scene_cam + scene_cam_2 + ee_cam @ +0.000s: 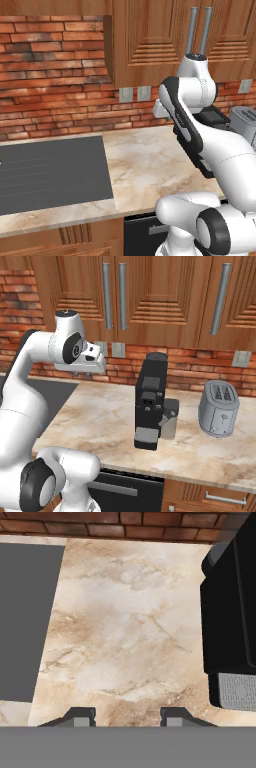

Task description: Open the cabinet, pick the kettle from the cabinet, and place it in the sink.

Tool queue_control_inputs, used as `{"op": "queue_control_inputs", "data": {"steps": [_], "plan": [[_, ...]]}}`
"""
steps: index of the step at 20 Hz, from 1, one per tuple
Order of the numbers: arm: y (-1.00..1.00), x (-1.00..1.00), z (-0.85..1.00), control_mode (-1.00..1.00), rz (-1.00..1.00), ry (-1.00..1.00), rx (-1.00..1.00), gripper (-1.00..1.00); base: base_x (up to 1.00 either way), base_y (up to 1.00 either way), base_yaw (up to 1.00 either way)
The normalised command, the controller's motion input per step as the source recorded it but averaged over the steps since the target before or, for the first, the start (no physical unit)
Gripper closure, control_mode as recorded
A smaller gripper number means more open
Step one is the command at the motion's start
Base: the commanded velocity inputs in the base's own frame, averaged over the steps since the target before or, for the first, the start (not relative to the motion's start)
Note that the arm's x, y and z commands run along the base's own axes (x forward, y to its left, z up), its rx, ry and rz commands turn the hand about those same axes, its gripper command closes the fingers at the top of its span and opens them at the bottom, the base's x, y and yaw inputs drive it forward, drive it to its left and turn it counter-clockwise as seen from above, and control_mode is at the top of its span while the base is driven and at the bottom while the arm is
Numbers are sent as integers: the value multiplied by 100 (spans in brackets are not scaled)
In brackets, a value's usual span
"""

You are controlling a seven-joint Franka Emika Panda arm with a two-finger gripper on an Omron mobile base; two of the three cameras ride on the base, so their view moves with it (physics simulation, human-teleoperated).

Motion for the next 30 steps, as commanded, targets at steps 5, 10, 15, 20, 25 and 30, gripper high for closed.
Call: {"op": "queue_control_inputs", "data": {"steps": [5,10,15,20,25,30], "plan": [[0,-9,0,-100,0,-7,0,-100,0,0,0],[-1,-21,4,-100,0,-27,0,-100,0,0,0],[-2,-19,16,-100,-1,-24,6,-100,0,0,0],[-3,-20,22,-100,-4,-21,8,-100,0,0,0],[-7,-19,25,-100,-1,-19,8,-100,0,0,0],[-11,-14,30,-100,0,-13,10,-100,0,0,0]]}}
